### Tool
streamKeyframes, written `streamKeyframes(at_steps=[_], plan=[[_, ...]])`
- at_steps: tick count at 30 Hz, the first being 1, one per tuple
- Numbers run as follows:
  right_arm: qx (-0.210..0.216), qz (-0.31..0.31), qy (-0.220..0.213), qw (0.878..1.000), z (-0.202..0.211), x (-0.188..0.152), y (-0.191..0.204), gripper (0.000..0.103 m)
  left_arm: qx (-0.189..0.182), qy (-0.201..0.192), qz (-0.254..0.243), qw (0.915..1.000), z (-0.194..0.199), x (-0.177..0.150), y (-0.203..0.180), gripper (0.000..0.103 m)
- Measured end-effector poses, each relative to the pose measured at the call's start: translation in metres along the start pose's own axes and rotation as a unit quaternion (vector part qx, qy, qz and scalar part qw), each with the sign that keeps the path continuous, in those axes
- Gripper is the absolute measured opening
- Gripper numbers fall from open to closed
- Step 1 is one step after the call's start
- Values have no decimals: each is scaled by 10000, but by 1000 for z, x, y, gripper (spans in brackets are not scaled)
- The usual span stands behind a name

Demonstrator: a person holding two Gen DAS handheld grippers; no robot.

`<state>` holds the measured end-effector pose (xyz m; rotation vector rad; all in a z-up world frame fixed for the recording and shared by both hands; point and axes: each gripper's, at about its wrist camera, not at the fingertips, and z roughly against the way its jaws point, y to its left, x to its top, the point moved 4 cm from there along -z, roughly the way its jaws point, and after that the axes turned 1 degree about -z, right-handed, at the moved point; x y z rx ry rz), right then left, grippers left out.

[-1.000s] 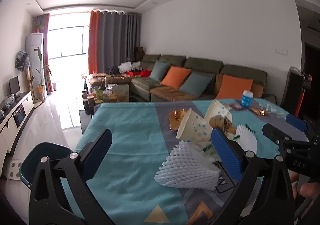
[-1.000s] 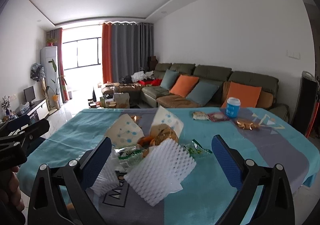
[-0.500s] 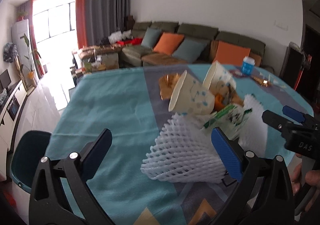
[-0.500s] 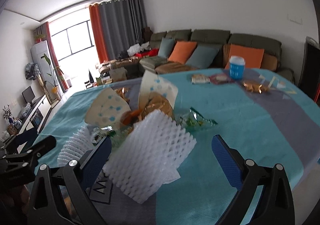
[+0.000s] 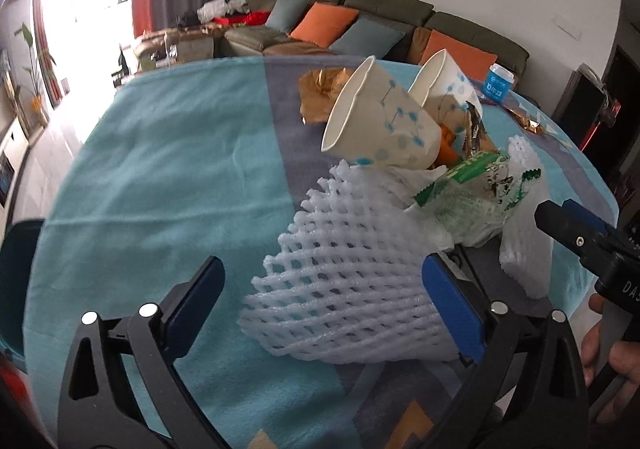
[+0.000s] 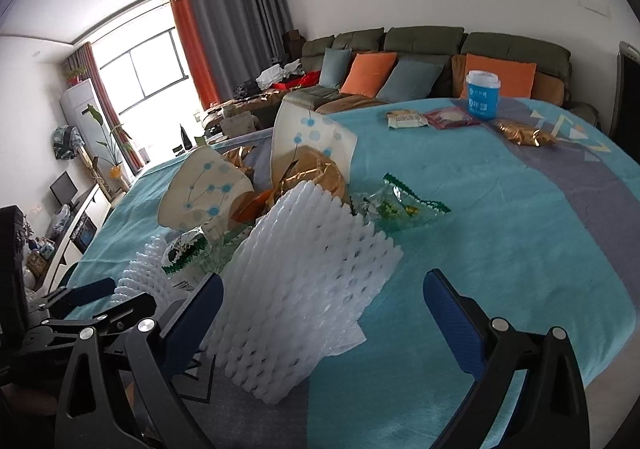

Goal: Collect trash
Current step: 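Grasp a white foam net with the left tool while the right tool grasps another foam net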

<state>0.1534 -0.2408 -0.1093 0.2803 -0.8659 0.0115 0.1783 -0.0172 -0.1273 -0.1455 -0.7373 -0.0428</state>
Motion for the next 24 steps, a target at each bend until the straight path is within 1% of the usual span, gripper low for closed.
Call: streamKeyframes(at_steps=[1,3,7,8,10,15,16,18,20,21,23,24], plan=[[24,-23,13,10000,0,0,0,97,-55,42,46,10000,-1,-2,0,86],[52,-48,30,10000,-1,0,-1,97,-74,61,100,9999,-2,-4,1,84],[139,-103,72,9998,-2,-2,-1,96,-163,48,118,9998,0,-6,0,71],[159,-106,77,9998,-2,-2,-1,94,-177,40,125,9998,0,-6,0,69],[200,-125,90,9997,-2,-2,-1,90,-236,21,154,9996,3,-6,2,56],[251,-161,122,9995,-1,-2,0,81,-341,-46,259,9991,10,-7,6,38],[237,-157,103,9995,0,-2,0,77,-337,-63,271,9990,11,-7,7,34],[254,-131,112,9995,0,-2,2,73,-382,-107,275,9988,14,-7,7,32],[289,-156,150,9993,0,-2,2,62,-417,-119,272,9987,15,-7,6,28],[285,-157,139,9994,0,-2,2,60,-441,-125,264,9986,15,-7,6,26],[294,-124,176,9993,-1,-2,2,47,-495,-146,227,9984,18,-8,4,23],[303,-124,205,9993,-2,-3,2,45,-520,-149,220,9983,19,-10,4,20]])
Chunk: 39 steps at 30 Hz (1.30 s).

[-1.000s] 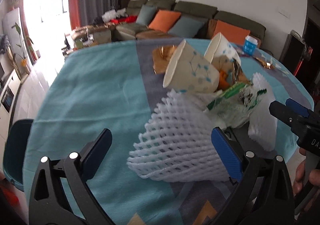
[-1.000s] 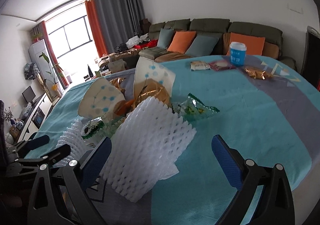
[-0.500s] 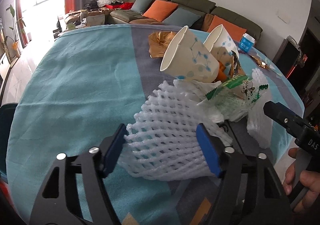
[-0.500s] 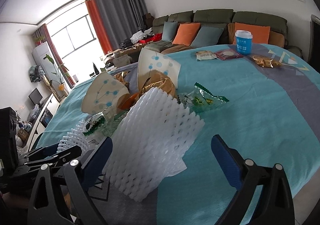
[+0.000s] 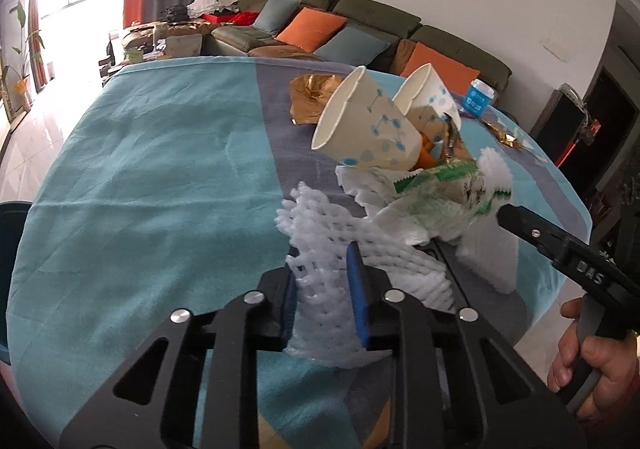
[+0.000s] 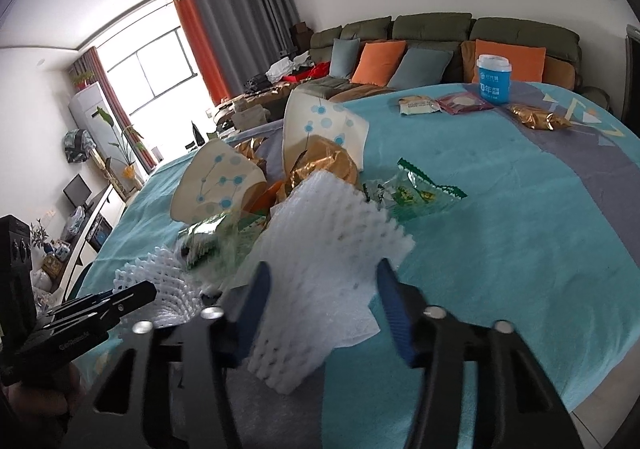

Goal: Collect trash
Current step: 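Grasp a white foam net with the left tool while the right tool grasps another foam net, then carry both foam nets to the teal bin and open both tools over it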

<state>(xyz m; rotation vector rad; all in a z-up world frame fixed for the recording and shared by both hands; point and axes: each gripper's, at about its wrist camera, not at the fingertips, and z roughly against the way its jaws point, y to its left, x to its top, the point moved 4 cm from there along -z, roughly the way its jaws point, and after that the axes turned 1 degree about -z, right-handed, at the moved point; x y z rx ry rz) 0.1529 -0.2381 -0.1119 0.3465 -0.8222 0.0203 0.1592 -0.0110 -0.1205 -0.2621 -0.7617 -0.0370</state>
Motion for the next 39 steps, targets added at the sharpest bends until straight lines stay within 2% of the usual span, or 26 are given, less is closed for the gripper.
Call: streamKeyframes(at_steps=[3,5,6,15,19,20,21,23,25,30,31,33,35,36,39], plan=[[46,5,23,10000,0,-1,1,30,-97,17,19,9999,1,-2,-1,18],[68,6,33,10000,0,-1,1,7,-136,-17,36,9999,4,-2,-1,16],[63,20,24,10000,1,-1,1,2,-148,-57,29,9999,6,-3,0,16],[82,-23,-160,9998,14,0,0,0,-263,-356,-6,9990,26,-2,-3,15],[19,5,-85,10000,13,-3,0,0,-258,-391,28,9989,31,-5,0,15],[21,26,-41,10000,11,-4,0,2,-253,-396,41,9989,31,-5,0,15],[-36,-44,-100,9999,13,-4,-1,10,-243,-398,42,9989,31,-6,3,15],[-181,-221,-275,9992,18,-3,-7,97,-243,-406,38,9989,31,-7,4,15],[-285,-222,-464,9983,25,-1,-9,92,-242,-427,39,9988,32,-7,4,15],[-79,-391,-241,9989,12,1,-14,92,-227,-513,3,9984,37,-4,3,15],[-55,-407,-205,9989,10,0,-14,89,-224,-536,3,9983,39,-4,3,15],[-30,-385,-77,9992,3,-1,-13,82,-192,-585,-3,9981,43,-3,4,15],[23,-409,67,9991,-6,-4,-12,71,-175,-608,20,9980,46,-3,6,15],[32,-414,104,9991,-8,-5,-12,71,-160,-611,24,9980,47,-3,6,15],[88,-459,101,9989,-10,-7,-11,54,-123,-638,58,9979,50,-2,8,15]])
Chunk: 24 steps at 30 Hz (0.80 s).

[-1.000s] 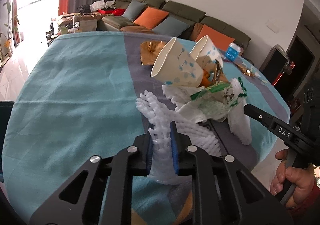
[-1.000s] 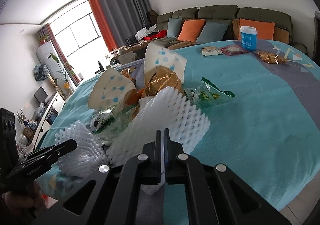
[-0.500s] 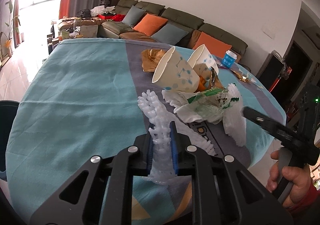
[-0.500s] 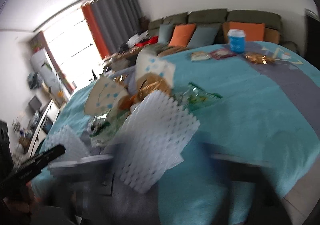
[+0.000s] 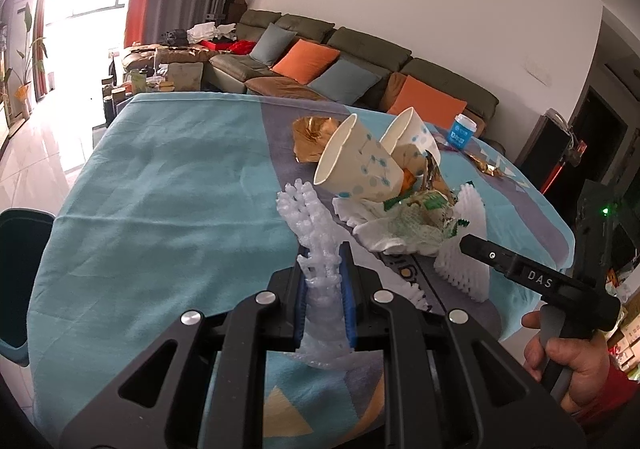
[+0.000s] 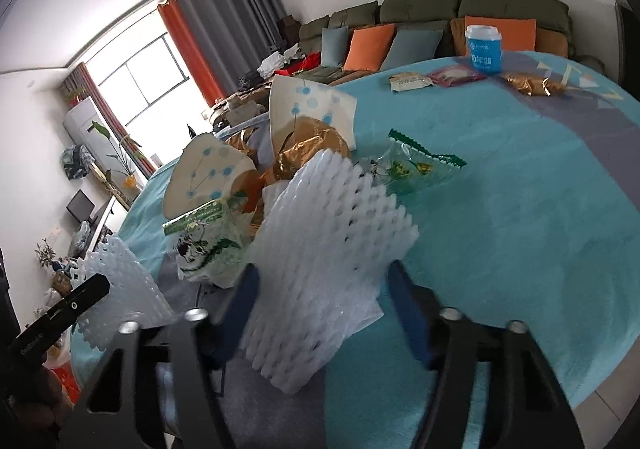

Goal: Collect trash
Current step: 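Carry both foam nets to the teal bin and open both tools over it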

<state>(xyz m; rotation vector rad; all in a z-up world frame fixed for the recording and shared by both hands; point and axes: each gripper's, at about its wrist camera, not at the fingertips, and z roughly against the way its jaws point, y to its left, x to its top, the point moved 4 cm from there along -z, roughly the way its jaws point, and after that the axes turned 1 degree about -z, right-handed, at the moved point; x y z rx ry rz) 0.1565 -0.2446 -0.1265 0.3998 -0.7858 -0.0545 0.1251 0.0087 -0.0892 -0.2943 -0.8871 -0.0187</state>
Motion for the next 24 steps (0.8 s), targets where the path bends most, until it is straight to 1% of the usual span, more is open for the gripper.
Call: streamKeyframes(at_steps=[1,2,3,4,7,8,12,15,18,19,21,24], plan=[[6,24,-24,10000,1,1,1,42,11,-9,5,10000,1,1,1,15],[29,52,-11,10000,2,0,3,35,16,-18,17,10000,2,1,2,15],[39,59,-20,10000,3,0,3,33,16,-31,32,10000,3,1,2,15],[55,56,-48,10000,4,0,4,29,18,-42,43,10000,5,1,2,15],[39,76,-150,9999,13,1,6,28,19,-81,49,10000,9,2,3,15],[37,65,-240,9997,19,1,8,26,11,-113,45,9999,12,2,3,15],[17,180,-757,9970,50,13,13,25,-30,-279,37,9996,24,7,2,15],[73,249,-952,9951,64,24,16,24,-4,-476,22,9989,35,13,2,15],[200,401,-1116,9927,73,37,26,22,74,-686,65,9976,50,21,7,15],[309,484,-1184,9913,75,41,34,22,115,-751,66,9971,55,23,9,15],[479,697,-1211,9890,74,48,48,22,200,-879,66,9959,63,27,14,15],[840,1088,-1162,9837,67,53,82,22,435,-1124,38,9927,81,32,23,15]])
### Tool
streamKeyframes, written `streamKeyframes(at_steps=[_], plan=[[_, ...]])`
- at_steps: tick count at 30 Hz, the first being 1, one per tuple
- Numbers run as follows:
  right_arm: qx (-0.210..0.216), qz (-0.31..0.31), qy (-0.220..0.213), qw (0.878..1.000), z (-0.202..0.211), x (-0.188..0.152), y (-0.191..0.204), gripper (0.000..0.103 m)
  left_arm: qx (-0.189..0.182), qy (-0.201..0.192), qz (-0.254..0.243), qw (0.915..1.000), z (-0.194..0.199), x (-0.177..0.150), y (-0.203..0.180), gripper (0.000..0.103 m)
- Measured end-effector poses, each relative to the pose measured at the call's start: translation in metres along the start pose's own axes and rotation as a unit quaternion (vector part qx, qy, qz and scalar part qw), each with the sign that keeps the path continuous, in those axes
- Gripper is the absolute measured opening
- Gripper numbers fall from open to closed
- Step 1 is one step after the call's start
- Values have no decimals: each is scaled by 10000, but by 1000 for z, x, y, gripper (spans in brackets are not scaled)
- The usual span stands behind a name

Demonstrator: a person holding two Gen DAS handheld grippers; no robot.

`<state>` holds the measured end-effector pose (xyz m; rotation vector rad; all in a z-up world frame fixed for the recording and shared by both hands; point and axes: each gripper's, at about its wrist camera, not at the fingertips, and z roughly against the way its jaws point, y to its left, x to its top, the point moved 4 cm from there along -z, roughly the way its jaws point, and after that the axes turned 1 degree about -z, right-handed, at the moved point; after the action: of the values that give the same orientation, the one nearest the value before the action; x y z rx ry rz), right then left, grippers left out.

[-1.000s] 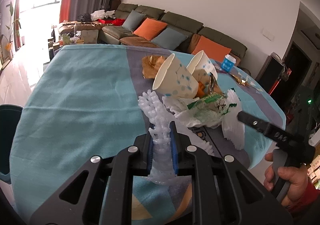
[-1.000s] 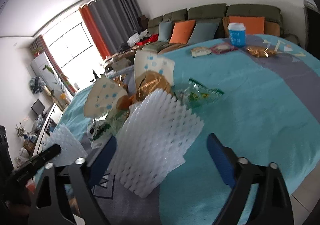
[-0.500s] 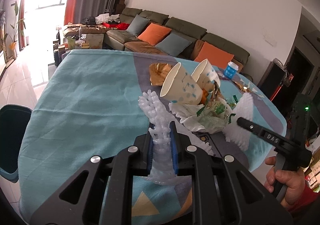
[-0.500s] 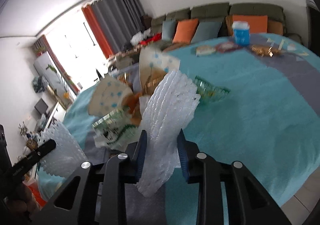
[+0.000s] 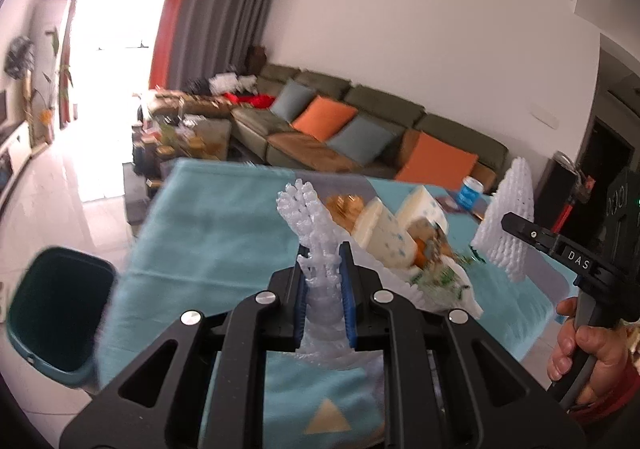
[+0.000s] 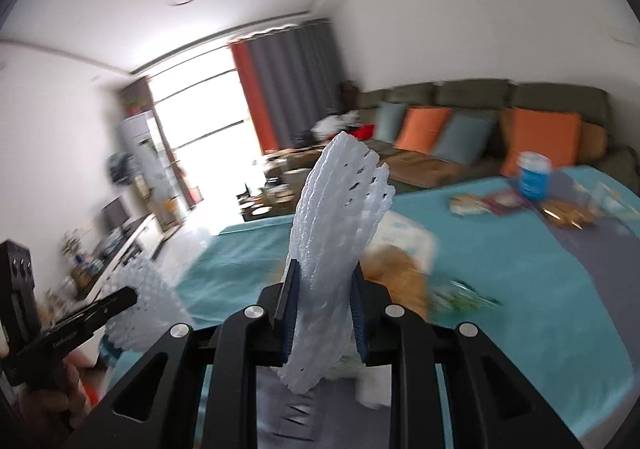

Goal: Collect trash
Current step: 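Carry both foam nets to the teal bin and open both tools over it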

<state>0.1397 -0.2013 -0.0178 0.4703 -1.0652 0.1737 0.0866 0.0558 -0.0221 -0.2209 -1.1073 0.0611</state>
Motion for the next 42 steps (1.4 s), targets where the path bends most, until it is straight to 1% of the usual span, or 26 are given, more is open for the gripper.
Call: streamKeyframes(at_steps=[2,4,6,9,11,12,13,15,16,18,19,21,24,25,26,28,29,31,33,34,36,37,38,40,42], plan=[[212,231,27,9995,-9,4,21,22,152,-140,43,9998,12,6,11,15],[588,484,129,9970,-25,11,47,22,369,-282,76,9989,24,11,24,15],[858,663,216,9939,-38,19,67,22,575,-405,123,9974,36,14,36,15],[1332,907,432,9860,-58,23,106,22,996,-562,197,9932,56,17,60,15],[1712,1030,647,9777,-78,24,137,22,1329,-609,265,9889,67,17,79,15],[1811,1148,749,9739,-85,24,153,22,1479,-627,309,9865,73,15,87,15],[2000,1250,883,9678,-98,23,171,22,1617,-631,362,9842,77,14,97,15],[2196,1417,1101,9589,-114,20,199,22,1971,-610,463,9774,88,10,119,15],[2378,1491,1364,9501,-129,15,218,22,2163,-607,532,9730,93,7,133,15],[2509,1618,1648,9400,-148,8,244,22,2420,-559,625,9666,100,3,154,15],[2605,1691,1884,9317,-162,1,260,22,2532,-548,665,9636,102,1,163,15],[2632,1807,2185,9221,-181,-9,283,22,2776,-437,827,9561,105,-6,189,15],[2686,1908,2657,9060,-208,-28,309,22,2977,-262,956,9495,104,-17,218,15],[2668,1958,2835,9001,-219,-38,319,22,3032,-149,980,9478,100,-21,227,15],[2658,1992,2914,8971,-224,-43,325,22,3080,-84,1011,9460,97,-25,236,15],[2670,2027,3287,8829,-239,-63,339,22,3077,50,1089,9452,88,-32,252,15],[2591,2089,3385,8801,-247,-72,346,22,3101,157,1147,9436,82,-36,260,15],[2554,2184,3673,8673,-258,-91,357,22,3087,323,1203,9430,65,-39,274,16],[2478,2279,3753,8636,-263,-99,361,27,3157,443,1219,9399,42,-39,290,16],[2485,2261,3873,8586,-266,-105,365,28,3134,511,1234,9402,35,-41,294,16],[2403,2310,3868,8598,-267,-109,367,35,3182,614,1286,9373,23,-45,299,19],[2390,2368,3856,8591,-268,-110,370,41,3158,646,1311,9375,19,-47,299,22],[2422,2343,3893,8573,-269,-112,372,41,3138,669,1342,9376,16,-48,301,24],[2395,2379,3817,8605,-268,-110,373,42,3183,683,1302,9365,15,-50,304,30],[2407,2366,3814,8606,-271,-111,373,43,3291,704,1238,9335,12,-52,305,35]])
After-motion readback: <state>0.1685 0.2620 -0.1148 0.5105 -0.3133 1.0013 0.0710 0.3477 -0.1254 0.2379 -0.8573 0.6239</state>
